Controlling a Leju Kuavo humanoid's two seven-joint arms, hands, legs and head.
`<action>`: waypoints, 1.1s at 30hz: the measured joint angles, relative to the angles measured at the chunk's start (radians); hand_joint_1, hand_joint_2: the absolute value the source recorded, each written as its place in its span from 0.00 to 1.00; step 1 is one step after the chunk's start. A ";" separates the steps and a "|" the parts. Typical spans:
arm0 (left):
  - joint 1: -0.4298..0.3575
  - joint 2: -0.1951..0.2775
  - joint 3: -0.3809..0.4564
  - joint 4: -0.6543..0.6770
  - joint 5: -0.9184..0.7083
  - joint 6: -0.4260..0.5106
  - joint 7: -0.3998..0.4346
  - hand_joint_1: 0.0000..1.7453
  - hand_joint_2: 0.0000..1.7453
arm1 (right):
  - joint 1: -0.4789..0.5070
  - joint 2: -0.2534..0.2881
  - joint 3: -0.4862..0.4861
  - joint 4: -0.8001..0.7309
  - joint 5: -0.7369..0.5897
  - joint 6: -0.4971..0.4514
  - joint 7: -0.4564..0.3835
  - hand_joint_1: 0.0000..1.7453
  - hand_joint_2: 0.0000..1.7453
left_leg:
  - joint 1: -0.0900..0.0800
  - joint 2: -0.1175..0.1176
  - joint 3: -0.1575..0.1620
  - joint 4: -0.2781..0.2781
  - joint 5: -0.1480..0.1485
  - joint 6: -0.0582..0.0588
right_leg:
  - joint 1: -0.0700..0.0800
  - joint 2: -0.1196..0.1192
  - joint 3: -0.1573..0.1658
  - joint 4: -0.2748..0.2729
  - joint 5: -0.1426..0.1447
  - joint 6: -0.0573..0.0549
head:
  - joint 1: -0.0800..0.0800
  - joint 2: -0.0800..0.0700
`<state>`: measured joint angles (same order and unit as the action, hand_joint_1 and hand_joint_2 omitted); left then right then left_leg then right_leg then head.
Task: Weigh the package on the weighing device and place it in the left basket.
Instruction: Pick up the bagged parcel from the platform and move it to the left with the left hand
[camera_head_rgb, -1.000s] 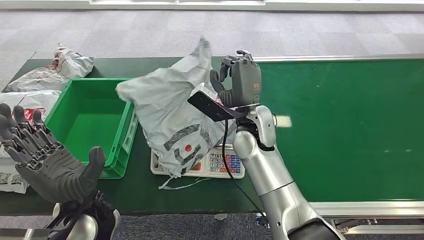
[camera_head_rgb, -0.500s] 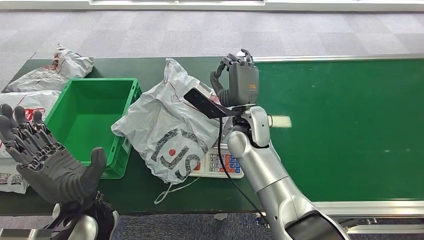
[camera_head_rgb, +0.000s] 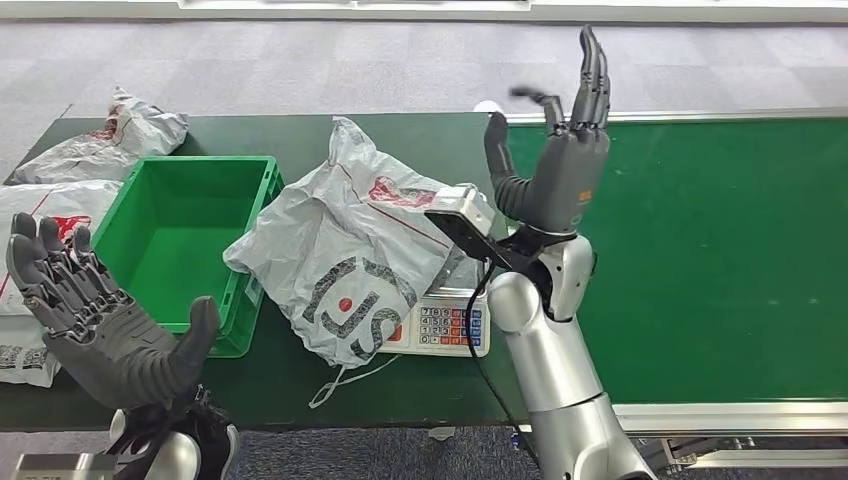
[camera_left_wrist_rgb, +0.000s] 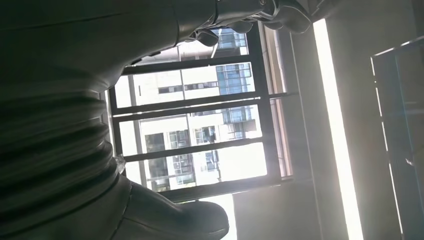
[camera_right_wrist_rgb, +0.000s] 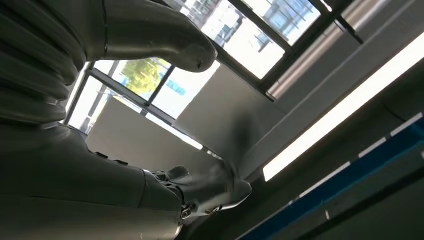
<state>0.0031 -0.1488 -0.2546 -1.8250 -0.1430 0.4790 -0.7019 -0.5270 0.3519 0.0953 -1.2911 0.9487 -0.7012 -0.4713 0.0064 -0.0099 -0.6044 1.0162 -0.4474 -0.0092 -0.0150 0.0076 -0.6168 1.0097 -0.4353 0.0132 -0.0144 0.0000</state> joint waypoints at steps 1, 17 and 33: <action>-0.006 0.000 0.000 0.014 -0.018 -0.005 0.002 0.00 1.00 | 0.020 0.000 -0.012 -0.058 -0.045 0.000 -0.035 0.00 1.00 | 0.000 0.000 0.000 0.000 0.000 0.000 | 0.000 0.000 0.000 0.000 0.000 0.000 | 0.000 0.000; -0.661 0.010 -0.004 0.934 -1.104 -0.192 0.521 0.00 1.00 | 0.283 -0.004 0.014 -0.767 -0.416 0.004 -0.227 0.00 1.00 | -0.001 0.007 -0.002 0.000 0.006 0.001 | 0.000 0.007 -0.002 0.000 0.009 -0.001 | 0.000 0.000; -0.961 0.025 -0.147 1.425 -1.355 -0.467 0.627 0.00 1.00 | 0.313 -0.016 0.097 -0.727 -0.423 0.004 -0.227 0.00 1.00 | -0.001 0.006 -0.004 0.000 0.006 0.000 | 0.000 0.007 -0.004 0.000 0.009 -0.001 | 0.000 0.000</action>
<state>-0.9582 -0.1239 -0.4020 -0.4001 -1.4979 0.0120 -0.0753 -0.2142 0.3362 0.1922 -2.0185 0.5261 -0.6973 -0.6980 0.0055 -0.0040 -0.6080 1.0162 -0.4409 -0.0090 -0.0148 0.0141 -0.6205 1.0100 -0.4261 0.0123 -0.0139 0.0000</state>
